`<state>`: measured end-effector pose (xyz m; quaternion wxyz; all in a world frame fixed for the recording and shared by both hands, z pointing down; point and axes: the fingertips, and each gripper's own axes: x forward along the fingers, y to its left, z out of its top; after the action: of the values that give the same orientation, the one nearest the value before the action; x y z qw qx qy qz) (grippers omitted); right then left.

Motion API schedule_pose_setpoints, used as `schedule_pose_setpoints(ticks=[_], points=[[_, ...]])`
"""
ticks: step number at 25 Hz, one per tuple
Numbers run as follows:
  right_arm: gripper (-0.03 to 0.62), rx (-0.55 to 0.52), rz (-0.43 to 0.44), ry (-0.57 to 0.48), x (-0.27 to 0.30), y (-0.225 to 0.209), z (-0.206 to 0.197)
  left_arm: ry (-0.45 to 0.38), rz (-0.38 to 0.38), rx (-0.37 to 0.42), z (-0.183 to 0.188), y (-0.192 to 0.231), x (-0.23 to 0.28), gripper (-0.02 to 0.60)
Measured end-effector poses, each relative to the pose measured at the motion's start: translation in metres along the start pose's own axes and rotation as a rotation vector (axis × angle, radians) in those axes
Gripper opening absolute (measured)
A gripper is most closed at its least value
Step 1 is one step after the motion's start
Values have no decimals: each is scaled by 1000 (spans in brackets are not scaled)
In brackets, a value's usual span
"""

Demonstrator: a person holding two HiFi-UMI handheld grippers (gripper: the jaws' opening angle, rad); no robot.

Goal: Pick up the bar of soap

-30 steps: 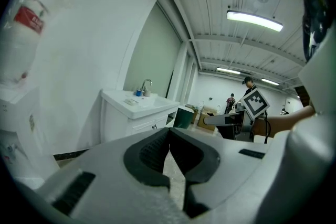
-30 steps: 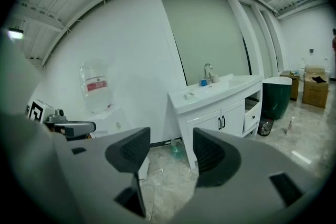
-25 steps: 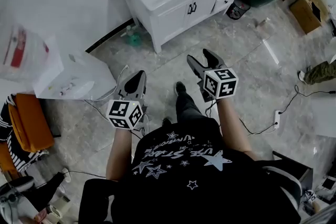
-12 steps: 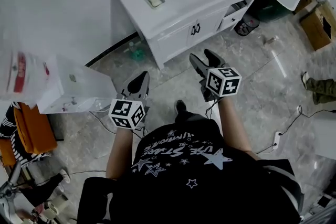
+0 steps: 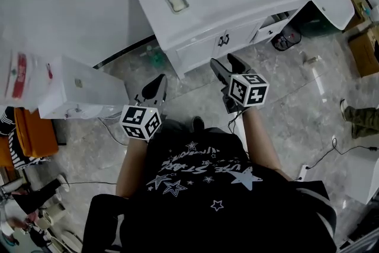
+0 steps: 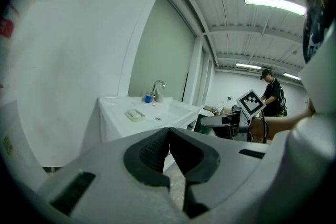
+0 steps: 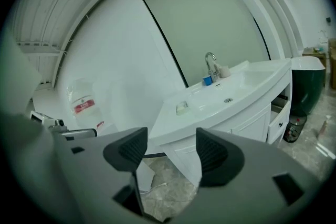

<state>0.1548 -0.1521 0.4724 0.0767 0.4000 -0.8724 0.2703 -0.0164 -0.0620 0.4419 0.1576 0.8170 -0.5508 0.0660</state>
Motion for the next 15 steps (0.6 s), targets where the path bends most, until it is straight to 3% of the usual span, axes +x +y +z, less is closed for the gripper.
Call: schedule_pose_setpoints(ticks=[5, 15], points=[[293, 13, 8, 23, 12, -9, 0, 12, 23, -40, -1, 10, 19, 11], [290, 30, -34, 51, 55, -34, 15, 32, -18, -9, 15, 43, 79, 11]])
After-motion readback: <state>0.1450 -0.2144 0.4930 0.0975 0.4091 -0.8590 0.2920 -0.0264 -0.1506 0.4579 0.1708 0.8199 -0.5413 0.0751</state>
